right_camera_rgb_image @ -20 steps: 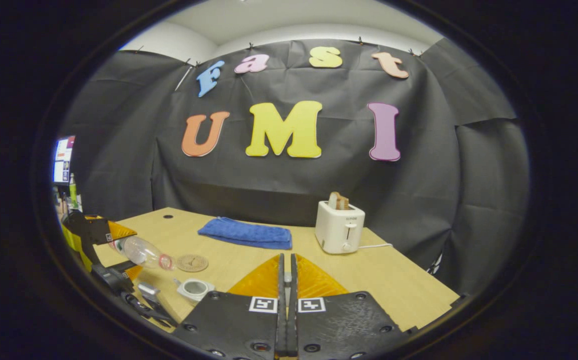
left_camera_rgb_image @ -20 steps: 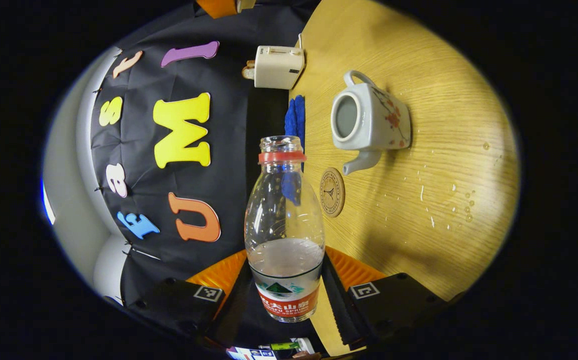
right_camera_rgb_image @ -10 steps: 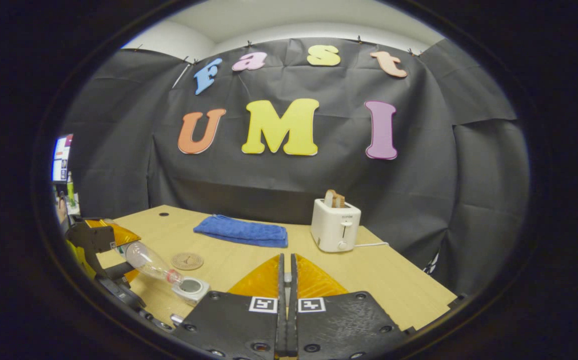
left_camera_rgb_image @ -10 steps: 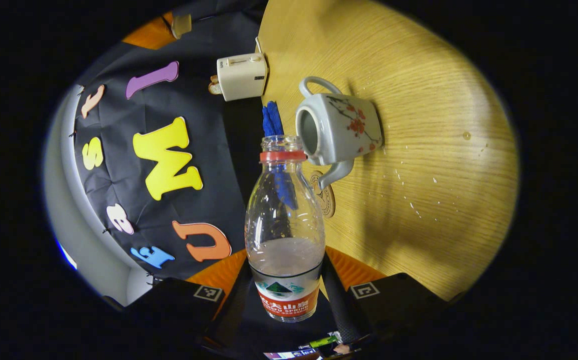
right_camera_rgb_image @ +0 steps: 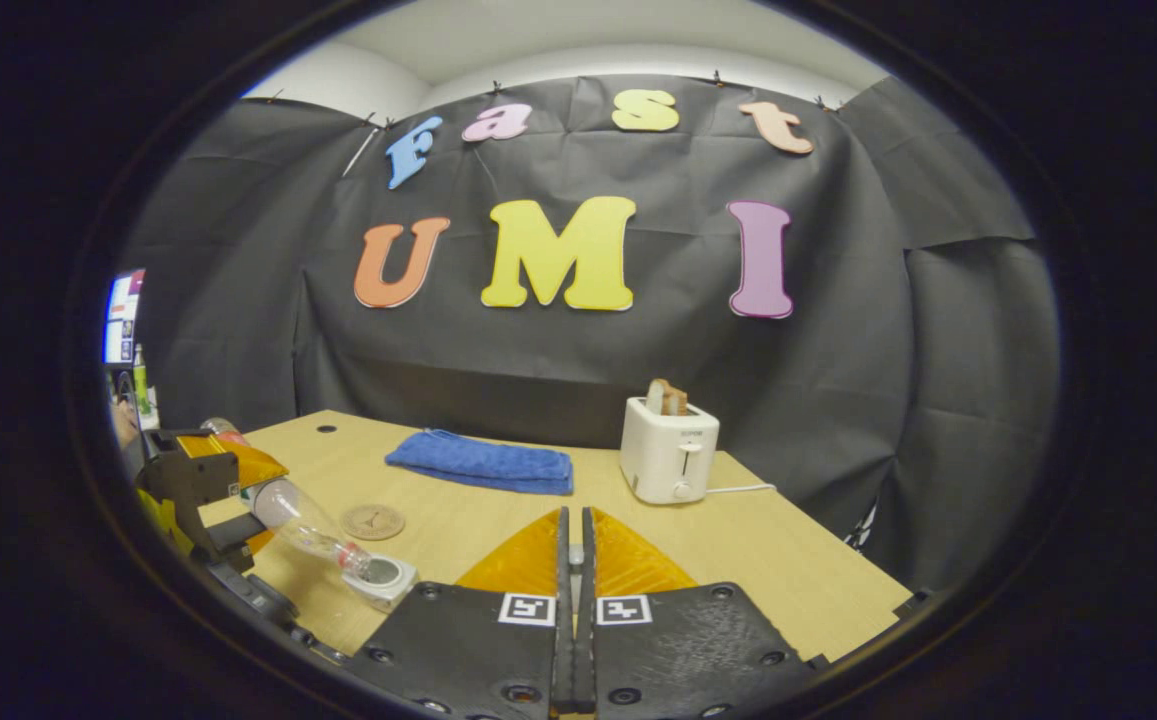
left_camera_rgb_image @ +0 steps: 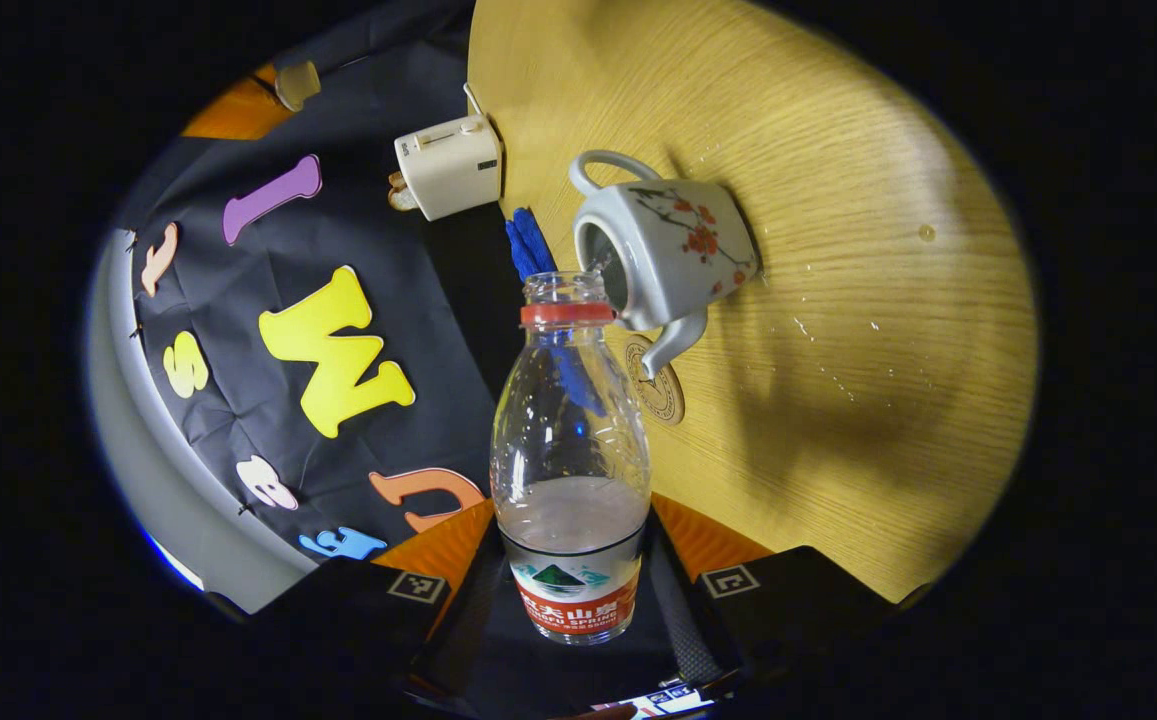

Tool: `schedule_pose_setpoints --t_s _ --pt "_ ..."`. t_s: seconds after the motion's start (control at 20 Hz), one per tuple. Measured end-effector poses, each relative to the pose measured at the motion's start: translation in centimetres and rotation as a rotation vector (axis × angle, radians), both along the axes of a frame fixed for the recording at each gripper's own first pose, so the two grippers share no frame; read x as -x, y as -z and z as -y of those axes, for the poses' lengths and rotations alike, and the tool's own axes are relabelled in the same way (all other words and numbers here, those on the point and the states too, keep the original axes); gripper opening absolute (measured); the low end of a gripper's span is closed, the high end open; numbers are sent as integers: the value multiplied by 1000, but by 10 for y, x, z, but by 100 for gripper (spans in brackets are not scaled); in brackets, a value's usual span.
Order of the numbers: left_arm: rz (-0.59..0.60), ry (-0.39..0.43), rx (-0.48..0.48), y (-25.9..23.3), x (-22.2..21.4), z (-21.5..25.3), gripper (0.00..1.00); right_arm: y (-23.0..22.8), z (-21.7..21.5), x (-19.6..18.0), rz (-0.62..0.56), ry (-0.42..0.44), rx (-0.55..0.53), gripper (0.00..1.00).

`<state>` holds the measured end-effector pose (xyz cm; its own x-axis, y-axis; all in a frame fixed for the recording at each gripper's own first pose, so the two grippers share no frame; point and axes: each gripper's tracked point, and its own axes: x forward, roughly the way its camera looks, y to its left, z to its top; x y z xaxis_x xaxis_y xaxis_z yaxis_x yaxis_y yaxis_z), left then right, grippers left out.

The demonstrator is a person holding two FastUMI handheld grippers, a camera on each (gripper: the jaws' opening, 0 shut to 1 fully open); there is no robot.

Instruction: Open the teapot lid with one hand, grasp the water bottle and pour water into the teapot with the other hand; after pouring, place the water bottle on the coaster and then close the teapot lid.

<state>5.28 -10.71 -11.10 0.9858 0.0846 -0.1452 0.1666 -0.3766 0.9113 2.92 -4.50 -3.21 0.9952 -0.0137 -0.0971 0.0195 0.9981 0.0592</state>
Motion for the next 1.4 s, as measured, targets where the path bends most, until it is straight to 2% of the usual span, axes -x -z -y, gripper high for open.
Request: schedule_pose_setpoints --t_s 0.35,0.65,0.95,1.0,1.05,1.1,1.15,1.2,1.4 --pt "-5 -8 -78 -14 -7 -4 77 -3 8 1 2 12 -9 1" --pt "0 3 -187 -24 -8 2 77 -7 17 2 9 18 -11 1" --pt "-2 6 -234 -32 -6 7 77 -7 23 2 3 22 -17 2" --pt "-5 7 -246 -34 -6 7 82 -7 22 2 2 19 -18 0" --pt "-2 7 -260 -37 -6 8 77 -6 21 1 0 16 -18 1" --pt "2 5 -270 -40 -6 8 77 -5 20 2 -2 12 -18 1" --pt "6 3 -279 -42 -6 8 82 -5 19 1 -4 9 -18 1" --pt "6 -1 -284 -44 -5 7 77 -4 19 1 -5 6 -18 3" --pt "0 0 -332 -47 -2 13 77 -3 20 1 -7 6 -19 1"
